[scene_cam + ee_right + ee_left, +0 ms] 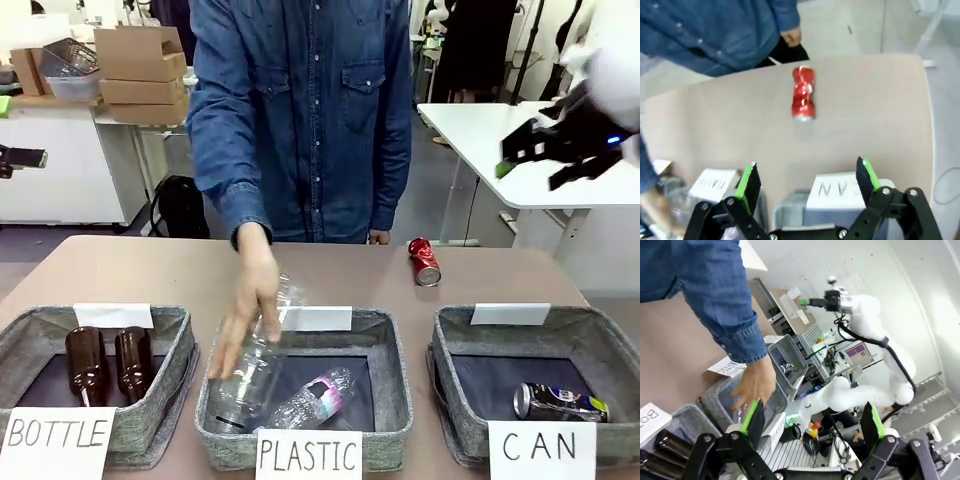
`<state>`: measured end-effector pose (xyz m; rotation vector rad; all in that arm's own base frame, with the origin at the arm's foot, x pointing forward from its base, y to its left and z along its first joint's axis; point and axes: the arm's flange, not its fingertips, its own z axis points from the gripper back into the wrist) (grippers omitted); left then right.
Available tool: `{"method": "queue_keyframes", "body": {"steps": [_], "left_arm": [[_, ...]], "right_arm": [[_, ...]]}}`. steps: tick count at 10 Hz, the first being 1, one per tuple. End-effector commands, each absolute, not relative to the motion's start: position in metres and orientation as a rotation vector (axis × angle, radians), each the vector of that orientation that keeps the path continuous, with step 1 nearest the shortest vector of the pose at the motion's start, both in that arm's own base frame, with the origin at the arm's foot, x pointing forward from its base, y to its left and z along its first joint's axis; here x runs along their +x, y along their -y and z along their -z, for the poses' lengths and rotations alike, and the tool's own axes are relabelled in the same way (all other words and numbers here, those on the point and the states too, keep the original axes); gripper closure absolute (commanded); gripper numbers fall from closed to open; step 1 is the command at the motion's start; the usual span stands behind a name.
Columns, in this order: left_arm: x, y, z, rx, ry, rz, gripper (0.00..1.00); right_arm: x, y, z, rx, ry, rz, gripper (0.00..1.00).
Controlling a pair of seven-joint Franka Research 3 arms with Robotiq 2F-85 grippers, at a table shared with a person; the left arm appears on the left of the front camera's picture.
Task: Sort the can waste into the basket.
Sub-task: Pick up the can waste from the table and place it in the right Fabric basket.
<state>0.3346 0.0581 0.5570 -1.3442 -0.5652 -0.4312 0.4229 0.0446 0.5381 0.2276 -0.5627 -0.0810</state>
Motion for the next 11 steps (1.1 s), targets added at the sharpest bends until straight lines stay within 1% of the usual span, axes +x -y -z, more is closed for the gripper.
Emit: {"method": "queue_keyframes", "body": {"steps": [1, 3, 6, 7, 8, 9, 11], "left_arm": [[0.332, -0.059, -0.559, -1.344, 0.555, 0.436, 0.00], [0.332, -0.059, -0.559, -1.344, 0.555, 0.436, 0.00], [0.332, -0.059, -0.559, -1.344, 0.555, 0.436, 0.00], [0.332, -0.059, -0.559, -1.344, 0.555, 0.436, 0.00], [0.332, -0.059, -0.559, -1.344, 0.555, 0.436, 0.00], [0.332, -0.059, -0.559, -1.344, 0.555, 0.436, 0.00], [0.332, -0.059, -0.559, -1.344, 0.555, 0.436, 0.00]], "right_arm": [[0.492, -0.066, -0.511, 0.208, 0.537, 0.038, 0.00], [0.535, -0.099, -0.451, 0.225, 0.436, -0.007, 0.00], [0.573, -0.132, -0.378, 0.214, 0.429, -0.059, 0.00], [0.579, -0.134, -0.360, 0.198, 0.423, -0.043, 0.00], [0.585, -0.129, -0.345, 0.181, 0.407, 0.023, 0.00], [0.587, -0.123, -0.337, 0.176, 0.387, 0.063, 0.00], [0.588, -0.118, -0.326, 0.179, 0.334, 0.060, 0.00]]}}
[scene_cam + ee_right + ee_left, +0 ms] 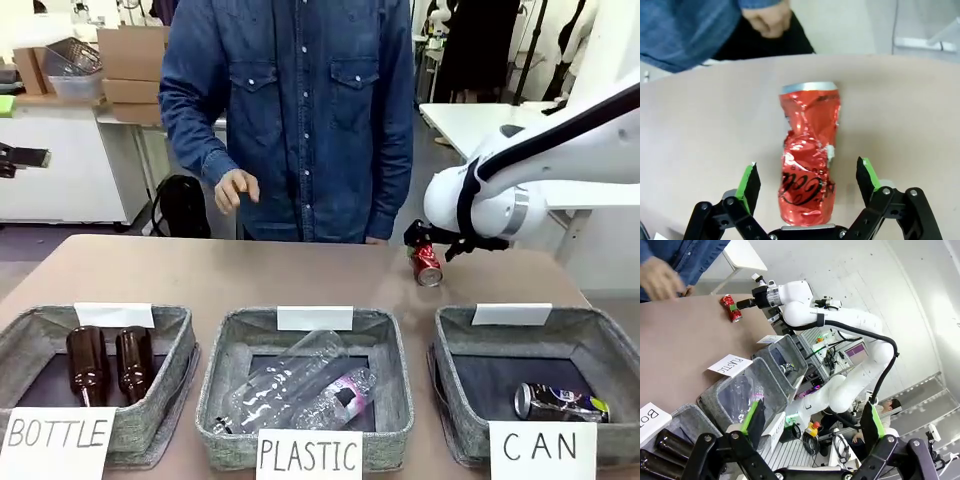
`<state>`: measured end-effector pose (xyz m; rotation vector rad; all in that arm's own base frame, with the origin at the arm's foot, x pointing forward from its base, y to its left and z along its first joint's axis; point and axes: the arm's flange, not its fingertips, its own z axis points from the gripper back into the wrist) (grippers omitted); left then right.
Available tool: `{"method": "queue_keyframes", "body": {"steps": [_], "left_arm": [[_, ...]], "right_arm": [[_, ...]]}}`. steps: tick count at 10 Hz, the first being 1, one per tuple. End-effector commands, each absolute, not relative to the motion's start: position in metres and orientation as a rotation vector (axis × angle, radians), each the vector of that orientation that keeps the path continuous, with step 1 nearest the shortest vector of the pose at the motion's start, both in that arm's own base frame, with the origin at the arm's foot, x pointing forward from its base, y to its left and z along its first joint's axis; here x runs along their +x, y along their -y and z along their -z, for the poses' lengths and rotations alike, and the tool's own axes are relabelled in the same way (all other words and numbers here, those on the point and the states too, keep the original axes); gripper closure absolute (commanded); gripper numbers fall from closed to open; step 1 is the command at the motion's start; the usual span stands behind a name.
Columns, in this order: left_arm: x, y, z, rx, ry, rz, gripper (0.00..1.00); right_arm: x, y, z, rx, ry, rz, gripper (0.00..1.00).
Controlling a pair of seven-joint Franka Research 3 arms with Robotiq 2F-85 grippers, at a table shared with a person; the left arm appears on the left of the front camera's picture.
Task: Sort the can waste into the basket.
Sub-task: Pick up the can waste from the table and place it in the right Fabric basket.
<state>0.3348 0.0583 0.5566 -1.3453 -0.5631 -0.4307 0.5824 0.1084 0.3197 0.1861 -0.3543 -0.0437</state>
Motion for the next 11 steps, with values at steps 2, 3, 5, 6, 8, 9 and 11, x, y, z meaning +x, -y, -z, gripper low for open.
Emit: {"method": "queue_keyframes", "body": {"steps": [2, 3, 5, 6, 8, 9, 11], "left_arm": [[0.3318, -0.0592, -0.5587, -1.344, 0.555, 0.436, 0.00], [0.3318, -0.0592, -0.5587, -1.344, 0.555, 0.436, 0.00], [0.3318, -0.0592, -0.5587, -1.344, 0.555, 0.436, 0.00], [0.3318, -0.0592, -0.5587, -1.344, 0.555, 0.436, 0.00], [0.3318, -0.0592, -0.5587, -1.344, 0.555, 0.436, 0.00], [0.3318, -0.0592, -0.5587, -1.344, 0.555, 0.436, 0.00], [0.3318, -0.0592, -0.5587, -1.344, 0.555, 0.436, 0.00]], "right_arm": [[0.5887, -0.1170, -0.3218, 0.181, 0.312, 0.055, 0.00], [0.5889, -0.1169, -0.3232, 0.179, 0.310, 0.058, 0.00], [0.5883, -0.1188, -0.3223, 0.173, 0.288, 0.057, 0.59], [0.5873, -0.1211, -0.3185, 0.162, 0.278, 0.048, 0.59], [0.5859, -0.1218, -0.3150, 0.166, 0.276, 0.054, 0.64], [0.5852, -0.1208, -0.3149, 0.153, 0.275, 0.049, 1.00], [0.5852, -0.1184, -0.3142, 0.145, 0.278, 0.053, 1.00]]}}
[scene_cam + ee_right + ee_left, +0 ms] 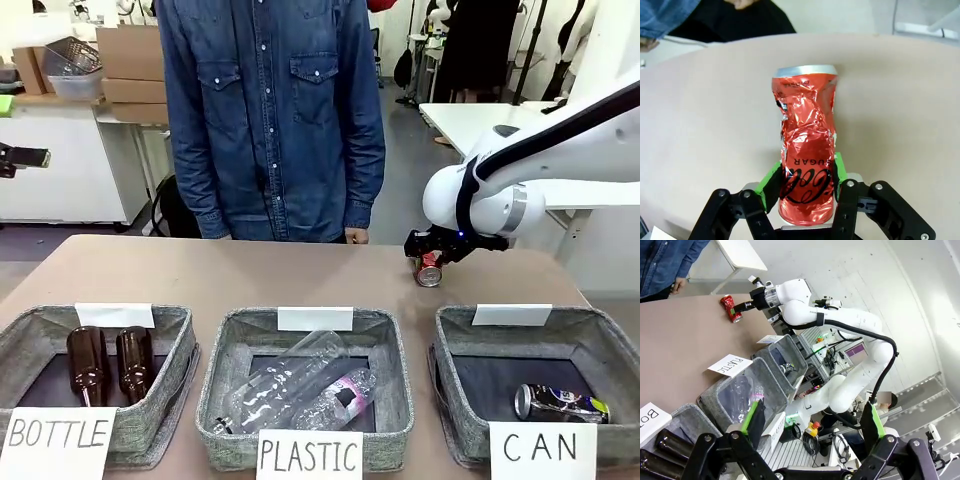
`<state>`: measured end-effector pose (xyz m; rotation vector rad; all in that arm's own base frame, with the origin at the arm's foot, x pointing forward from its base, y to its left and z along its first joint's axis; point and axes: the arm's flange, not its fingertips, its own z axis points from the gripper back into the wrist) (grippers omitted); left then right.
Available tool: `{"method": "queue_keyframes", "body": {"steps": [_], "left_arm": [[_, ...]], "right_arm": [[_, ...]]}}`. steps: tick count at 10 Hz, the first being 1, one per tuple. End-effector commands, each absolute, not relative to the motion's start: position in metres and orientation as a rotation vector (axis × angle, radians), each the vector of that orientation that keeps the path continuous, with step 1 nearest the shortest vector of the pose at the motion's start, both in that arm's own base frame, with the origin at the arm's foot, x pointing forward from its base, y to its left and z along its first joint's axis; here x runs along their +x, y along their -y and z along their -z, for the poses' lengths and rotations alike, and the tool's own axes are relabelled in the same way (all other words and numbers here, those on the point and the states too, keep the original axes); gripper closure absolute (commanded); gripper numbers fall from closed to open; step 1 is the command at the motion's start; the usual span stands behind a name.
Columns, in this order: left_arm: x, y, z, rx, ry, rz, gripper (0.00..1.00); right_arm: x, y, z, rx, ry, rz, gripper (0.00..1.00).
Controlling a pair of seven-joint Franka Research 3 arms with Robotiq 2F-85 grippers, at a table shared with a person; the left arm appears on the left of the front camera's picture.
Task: Sort the can waste into the basket.
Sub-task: Pick up the can waste from the table and place it in the right Fabric basket.
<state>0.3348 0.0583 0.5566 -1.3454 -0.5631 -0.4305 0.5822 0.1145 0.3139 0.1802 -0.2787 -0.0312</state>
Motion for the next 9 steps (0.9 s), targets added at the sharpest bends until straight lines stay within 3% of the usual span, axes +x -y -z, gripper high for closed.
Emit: {"method": "queue_keyframes", "body": {"steps": [1, 6, 9], "left_arm": [[0.332, -0.059, -0.559, -1.344, 0.555, 0.436, 0.00], [0.332, -0.059, -0.559, -1.344, 0.555, 0.436, 0.00], [0.332, -0.059, -0.559, -1.344, 0.555, 0.436, 0.00]], "right_arm": [[0.585, -0.118, -0.314, 0.147, 0.278, 0.053, 1.00], [0.579, -0.111, -0.324, 0.177, 0.294, 0.071, 1.00], [0.518, -0.079, -0.414, 0.245, 0.322, -0.027, 1.00]]}}
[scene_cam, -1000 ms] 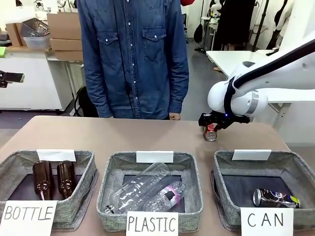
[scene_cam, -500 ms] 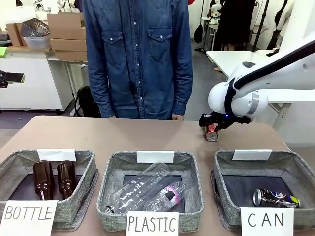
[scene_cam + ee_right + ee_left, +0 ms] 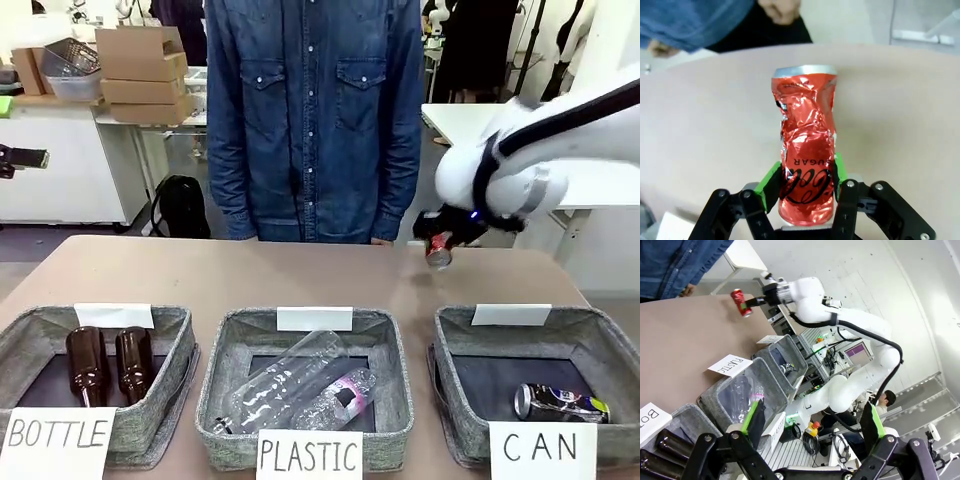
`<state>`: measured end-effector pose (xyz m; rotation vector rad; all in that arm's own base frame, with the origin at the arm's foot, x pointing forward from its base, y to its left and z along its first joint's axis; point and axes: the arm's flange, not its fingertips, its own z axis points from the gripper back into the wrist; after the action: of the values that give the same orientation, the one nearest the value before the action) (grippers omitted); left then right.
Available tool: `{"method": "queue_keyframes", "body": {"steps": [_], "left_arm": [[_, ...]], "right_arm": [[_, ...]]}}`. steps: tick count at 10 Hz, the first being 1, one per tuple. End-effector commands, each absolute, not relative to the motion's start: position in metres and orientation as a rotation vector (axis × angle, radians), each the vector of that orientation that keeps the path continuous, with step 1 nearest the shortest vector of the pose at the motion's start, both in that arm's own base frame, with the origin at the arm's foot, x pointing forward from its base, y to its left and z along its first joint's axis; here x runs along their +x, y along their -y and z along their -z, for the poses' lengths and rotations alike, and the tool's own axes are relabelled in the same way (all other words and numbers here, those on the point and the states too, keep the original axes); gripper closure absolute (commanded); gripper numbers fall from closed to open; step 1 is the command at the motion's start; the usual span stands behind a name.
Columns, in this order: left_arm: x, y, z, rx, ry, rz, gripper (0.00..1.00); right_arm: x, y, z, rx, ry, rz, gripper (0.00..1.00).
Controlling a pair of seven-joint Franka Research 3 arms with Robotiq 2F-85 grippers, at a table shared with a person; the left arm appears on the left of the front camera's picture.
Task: Sort the can waste into the basket.
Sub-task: Pick up the can waste from the table and place it in the right Fabric basket.
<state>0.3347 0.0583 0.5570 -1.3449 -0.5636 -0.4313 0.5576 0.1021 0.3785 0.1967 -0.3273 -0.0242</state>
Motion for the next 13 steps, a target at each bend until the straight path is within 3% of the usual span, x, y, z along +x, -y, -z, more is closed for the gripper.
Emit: {"method": "queue_keyframes", "body": {"steps": [1, 5, 8, 13], "left_arm": [[0.332, -0.059, -0.559, -1.344, 0.555, 0.436, 0.00], [0.332, -0.059, -0.559, -1.344, 0.555, 0.436, 0.00], [0.332, -0.059, -0.559, -1.344, 0.555, 0.436, 0.00], [0.332, -0.059, -0.559, -1.344, 0.555, 0.436, 0.00]], "right_arm": [[0.492, -0.058, -0.444, 0.277, 0.297, -0.093, 1.00], [0.342, 0.014, -0.572, 0.258, 0.296, -0.123, 1.00], [0.247, 0.029, -0.598, 0.215, 0.199, -0.179, 1.00], [0.238, 0.034, -0.583, 0.193, 0.084, -0.183, 1.00]]}}
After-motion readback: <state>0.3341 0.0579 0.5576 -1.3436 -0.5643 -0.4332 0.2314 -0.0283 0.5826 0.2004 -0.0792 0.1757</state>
